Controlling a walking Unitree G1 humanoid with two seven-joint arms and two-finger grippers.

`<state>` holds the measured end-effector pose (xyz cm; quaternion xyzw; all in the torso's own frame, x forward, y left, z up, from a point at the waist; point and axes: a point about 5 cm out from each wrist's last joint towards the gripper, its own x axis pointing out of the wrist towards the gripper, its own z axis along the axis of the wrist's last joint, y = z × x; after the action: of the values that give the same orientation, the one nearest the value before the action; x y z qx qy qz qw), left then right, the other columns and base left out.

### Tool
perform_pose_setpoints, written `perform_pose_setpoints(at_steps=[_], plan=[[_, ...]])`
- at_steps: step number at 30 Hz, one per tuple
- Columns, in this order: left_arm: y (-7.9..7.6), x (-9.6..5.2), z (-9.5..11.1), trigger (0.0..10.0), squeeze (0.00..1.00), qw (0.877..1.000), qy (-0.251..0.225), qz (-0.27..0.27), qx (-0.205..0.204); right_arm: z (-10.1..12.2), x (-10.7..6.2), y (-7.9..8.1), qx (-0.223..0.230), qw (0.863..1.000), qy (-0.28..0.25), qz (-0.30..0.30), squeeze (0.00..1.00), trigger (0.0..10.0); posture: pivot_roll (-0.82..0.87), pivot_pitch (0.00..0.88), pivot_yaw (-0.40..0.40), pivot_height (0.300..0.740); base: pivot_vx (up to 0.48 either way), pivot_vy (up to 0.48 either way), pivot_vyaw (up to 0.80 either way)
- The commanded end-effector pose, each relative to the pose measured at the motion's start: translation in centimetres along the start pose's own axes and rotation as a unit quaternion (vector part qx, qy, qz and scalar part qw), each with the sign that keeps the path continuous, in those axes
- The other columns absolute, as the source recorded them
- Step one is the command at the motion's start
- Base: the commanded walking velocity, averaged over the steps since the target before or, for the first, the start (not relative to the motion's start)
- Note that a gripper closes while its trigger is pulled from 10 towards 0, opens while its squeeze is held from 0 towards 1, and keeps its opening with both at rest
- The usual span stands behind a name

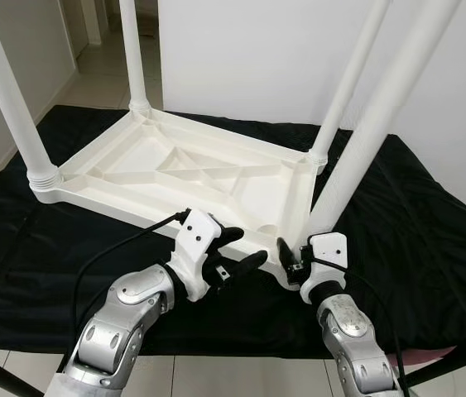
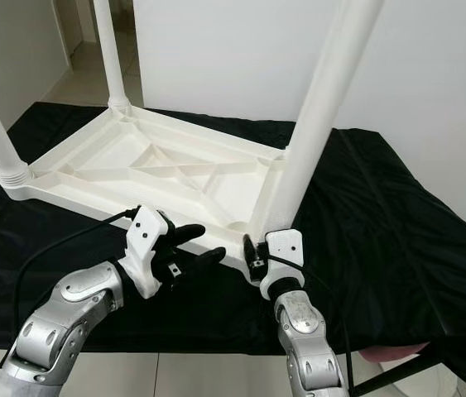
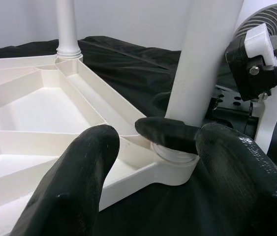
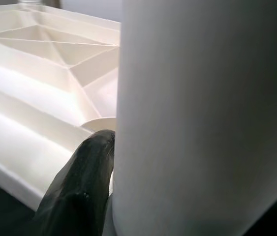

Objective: Building children table

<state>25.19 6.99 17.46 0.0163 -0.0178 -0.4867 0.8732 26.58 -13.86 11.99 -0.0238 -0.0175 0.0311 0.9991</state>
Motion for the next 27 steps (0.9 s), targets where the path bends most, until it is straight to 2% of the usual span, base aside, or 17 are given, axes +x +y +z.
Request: perform_pose_setpoints(at_steps=[1, 5, 6, 10, 11, 13, 14, 15, 20, 24, 25, 27], plan=[[0.4, 0.7, 0.0, 10.0, 0.0, 0.999, -0.003, 0.033, 0.005, -1.0, 0.1, -1.8, -0.021, 0.996, 0.026, -0.083, 0.0, 0.0, -0.03, 0.0, -0.065, 0.74, 0.0, 0.0, 0.0], [0.3, 1.5, 0.3, 10.0, 0.0, 1.0, -0.01, 0.029, 0.006, -1.0, 0.6, -0.7, -0.003, 0.997, 0.027, -0.078, 0.0, 0.0, -0.04, 0.0, -0.059, 0.74, 0.0, 0.0, 0.0], [0.1, 1.6, 0.4, 10.0, 0.0, 0.999, -0.014, 0.028, 0.004, -0.9, 0.7, -0.2, -0.001, 0.997, 0.022, -0.068, 0.0, 10.0, -0.05, 0.0, -0.054, 0.74, 0.0, 0.0, 0.0], [0.0, 1.8, 0.5, 10.0, 0.0, 0.999, -0.012, 0.037, 0.016, -0.4, 0.6, 0.7, 0.012, 0.999, 0.008, -0.04, 0.0, 10.0, -0.05, 0.0, -0.054, 0.74, 0.0, 0.0, 0.0], [-0.1, 1.8, 0.5, 10.0, 0.0, 0.999, -0.012, 0.041, 0.014, -0.2, 0.5, 0.7, 0.01, 1.0, -0.001, -0.03, 1.0, 10.0, -0.05, 0.0, -0.049, 0.74, 0.0, 0.0, 0.0], [-0.1, 1.8, 0.5, 10.0, 0.0, 0.999, -0.012, 0.041, 0.014, -0.2, 0.5, 0.7, 0.01, 1.0, -0.001, -0.03, 1.0, 10.0, -0.05, 0.0, -0.049, 0.74, 0.0, 0.0, 0.0], [-0.1, 1.7, 0.6, 10.0, 0.0, 0.999, -0.012, 0.051, 0.013, 0.2, 0.3, 0.5, 0.007, 1.0, -0.017, -0.005, 1.0, 10.0, -0.04, 0.0, -0.052, 0.74, 0.0, 0.0, 0.0], [-0.1, 1.7, 0.6, 10.0, 0.0, 0.999, -0.012, 0.051, 0.013, 0.2, 0.3, 0.5, 0.007, 1.0, -0.017, -0.005, 1.0, 10.0, -0.04, 0.0, -0.052, 0.74, 0.0, 0.0, 0.0], [-0.4, 1.3, 0.8, 10.0, 0.0, 0.997, -0.013, 0.052, 0.05, 1.0, 0.2, -1.2, -0.005, 0.997, -0.041, 0.058, 1.0, 10.0, -0.04, 0.0, -0.056, 0.74, 0.0, 0.0, 0.0], [-0.5, 0.9, 0.7, 10.0, 0.0, 0.998, -0.005, 0.036, 0.045, 1.3, 0.4, -2.3, -0.011, 0.995, -0.04, 0.088, 1.0, 10.0, -0.04, 0.0, -0.056, 0.74, 0.0, 0.0, 0.0], [-0.5, 0.8, 0.3, 10.0, 0.0, 0.998, 0.013, 0.032, 0.046, 1.4, 0.6, -2.7, -0.024, 0.992, -0.04, 0.114, 0.0, 10.0, -0.04, 0.0, -0.055, 0.74, 0.0, 0.0, 0.0], [-0.8, 0.6, -0.3, 10.0, 0.0, 0.998, 0.036, 0.016, 0.044, 1.5, 0.9, -3.2, -0.028, 0.984, -0.035, 0.172, 0.0, 10.0, -0.04, 0.0, -0.056, 0.74, 0.0, 0.0, 0.0]])
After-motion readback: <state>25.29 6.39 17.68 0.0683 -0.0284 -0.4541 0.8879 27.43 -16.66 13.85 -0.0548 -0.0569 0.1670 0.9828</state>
